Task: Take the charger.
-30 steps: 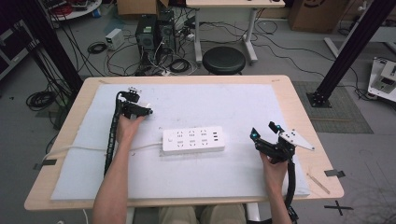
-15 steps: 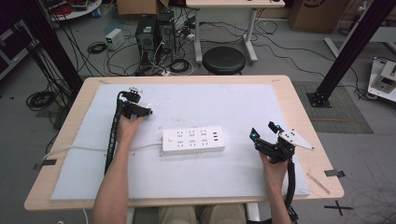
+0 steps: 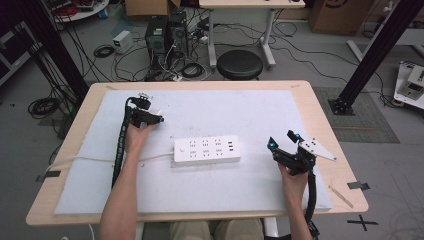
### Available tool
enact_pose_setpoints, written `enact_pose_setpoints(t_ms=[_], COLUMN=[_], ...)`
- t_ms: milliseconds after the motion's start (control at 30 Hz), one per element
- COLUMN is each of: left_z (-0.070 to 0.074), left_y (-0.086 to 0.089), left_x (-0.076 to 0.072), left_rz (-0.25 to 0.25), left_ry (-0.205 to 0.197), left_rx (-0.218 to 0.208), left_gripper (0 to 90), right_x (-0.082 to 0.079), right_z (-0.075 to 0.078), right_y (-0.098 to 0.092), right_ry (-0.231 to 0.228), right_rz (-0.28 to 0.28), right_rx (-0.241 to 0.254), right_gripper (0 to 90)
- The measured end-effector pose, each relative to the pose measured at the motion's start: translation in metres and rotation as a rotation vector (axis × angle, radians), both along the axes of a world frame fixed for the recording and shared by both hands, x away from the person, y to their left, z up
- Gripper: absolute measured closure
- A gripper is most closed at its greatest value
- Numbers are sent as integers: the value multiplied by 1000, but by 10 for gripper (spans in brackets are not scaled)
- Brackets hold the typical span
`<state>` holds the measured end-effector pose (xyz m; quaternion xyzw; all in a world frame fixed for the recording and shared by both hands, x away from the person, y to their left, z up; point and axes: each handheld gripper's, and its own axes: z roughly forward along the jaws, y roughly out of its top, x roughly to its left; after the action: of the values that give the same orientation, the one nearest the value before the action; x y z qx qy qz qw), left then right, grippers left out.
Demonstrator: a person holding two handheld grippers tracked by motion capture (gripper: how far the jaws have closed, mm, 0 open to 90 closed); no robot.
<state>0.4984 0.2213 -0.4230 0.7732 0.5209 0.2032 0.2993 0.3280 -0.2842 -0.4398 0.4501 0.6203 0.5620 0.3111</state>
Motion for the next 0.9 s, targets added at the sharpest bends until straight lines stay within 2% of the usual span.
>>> enact_pose_setpoints(t_ms=[167, 200, 333, 367, 467, 600, 633, 667, 900], left_z=[14, 22, 29, 37, 41, 50, 50, 54, 55], left_y=[-5, -8, -11, -13, -14, -18, -18, -23, -30], left_x=[-10, -21, -32, -44, -51, -71, -71, -83, -104], left_rz=[-36, -62, -85, -102, -108, -139, -139, -164, -203], left_ry=[-30, -41, -54, -71, -79, -117, -117, -147, -177], left_rx=[-6, 1, 5, -11, -10, -27, -27, -27, -40], left_gripper=[425, 425, 425, 425, 425, 425, 425, 425, 425], right_x=[0, 0, 0, 0, 0, 0, 0, 0, 0], right_z=[0, 0, 0, 0, 0, 0, 0, 0, 0], right_y=[0, 1, 1, 1, 1, 1, 1, 1, 1], right_ry=[-1, -1, 0, 2, 6, 2, 5, 2, 4], right_rz=[2, 3, 4, 6, 6, 14, 14, 15, 18], right_rx=[0, -1, 0, -1, 0, -4, -2, -5, -1], right_gripper=[199, 200, 200, 200, 199, 200, 200, 200, 200])
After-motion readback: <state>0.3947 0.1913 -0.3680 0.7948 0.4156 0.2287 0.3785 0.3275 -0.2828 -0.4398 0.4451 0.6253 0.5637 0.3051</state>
